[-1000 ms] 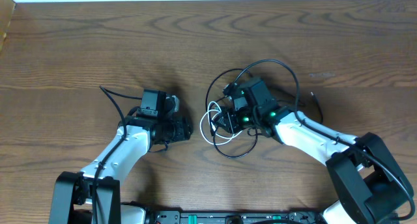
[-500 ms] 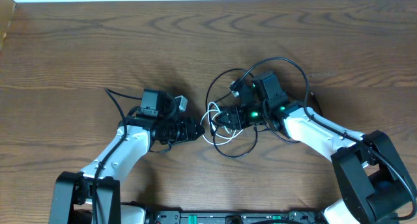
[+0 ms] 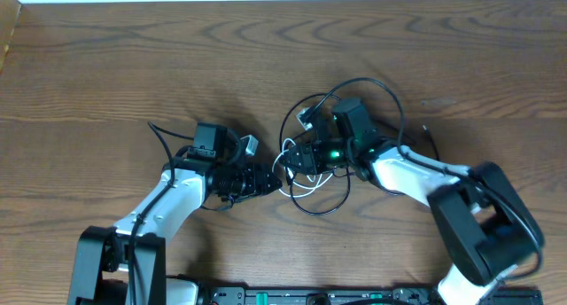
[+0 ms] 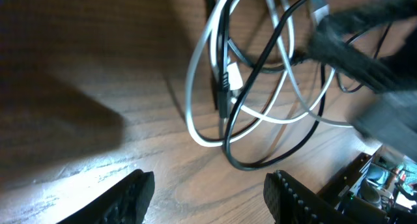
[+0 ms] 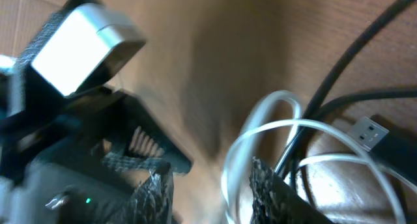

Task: Untangle cables

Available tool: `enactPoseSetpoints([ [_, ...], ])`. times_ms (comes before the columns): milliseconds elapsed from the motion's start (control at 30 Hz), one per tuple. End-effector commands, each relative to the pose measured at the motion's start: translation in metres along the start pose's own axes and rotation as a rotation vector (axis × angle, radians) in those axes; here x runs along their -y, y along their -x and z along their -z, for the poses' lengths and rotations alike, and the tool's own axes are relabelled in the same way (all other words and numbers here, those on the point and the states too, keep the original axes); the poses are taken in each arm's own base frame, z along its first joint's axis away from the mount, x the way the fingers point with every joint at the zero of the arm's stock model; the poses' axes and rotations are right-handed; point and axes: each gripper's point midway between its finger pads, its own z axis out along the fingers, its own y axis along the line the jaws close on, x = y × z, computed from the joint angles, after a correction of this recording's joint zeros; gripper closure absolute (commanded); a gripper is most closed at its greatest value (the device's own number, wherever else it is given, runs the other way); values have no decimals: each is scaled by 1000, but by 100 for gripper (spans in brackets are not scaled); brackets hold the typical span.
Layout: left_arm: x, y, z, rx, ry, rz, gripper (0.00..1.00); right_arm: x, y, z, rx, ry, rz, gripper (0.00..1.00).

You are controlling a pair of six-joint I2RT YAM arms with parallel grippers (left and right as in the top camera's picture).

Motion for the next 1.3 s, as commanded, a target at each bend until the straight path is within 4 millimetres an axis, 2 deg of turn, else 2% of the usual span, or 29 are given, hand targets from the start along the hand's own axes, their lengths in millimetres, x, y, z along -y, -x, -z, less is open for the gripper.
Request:
enactPoseSetpoints([
  [0, -8, -4, -3, -15, 23, 13, 40, 10, -9, -12, -19, -1, -66, 66],
  [67, -16, -1, -3, -1, 69, 13, 40, 12, -10, -15, -19, 3, -108, 63],
  [100, -20, 0, -2, 7, 92, 13, 40, 12, -10, -15, -21, 4, -123, 71],
  [167, -26, 2, -1, 18, 128, 13, 40, 9, -5, -15, -5, 18, -109, 96],
  [200, -27, 2, -1, 19, 136, 14, 40, 6, -3, -16, 1, 32, -96, 99],
  [533, -30, 3, -1, 24, 153, 15, 40, -8, -20, -25, -57, 67, 45, 99],
  [833, -32, -4, -1, -1, 161, 37, 36, -33, -19, -18, -73, 205, 113, 99],
  [1067, -33, -4, -1, -2, 163, 37, 33, -59, -6, 0, -41, 241, 161, 99],
  [1267, -43, -2, 1, 16, 223, 60, 33, -86, 4, 20, -11, 256, 203, 99],
])
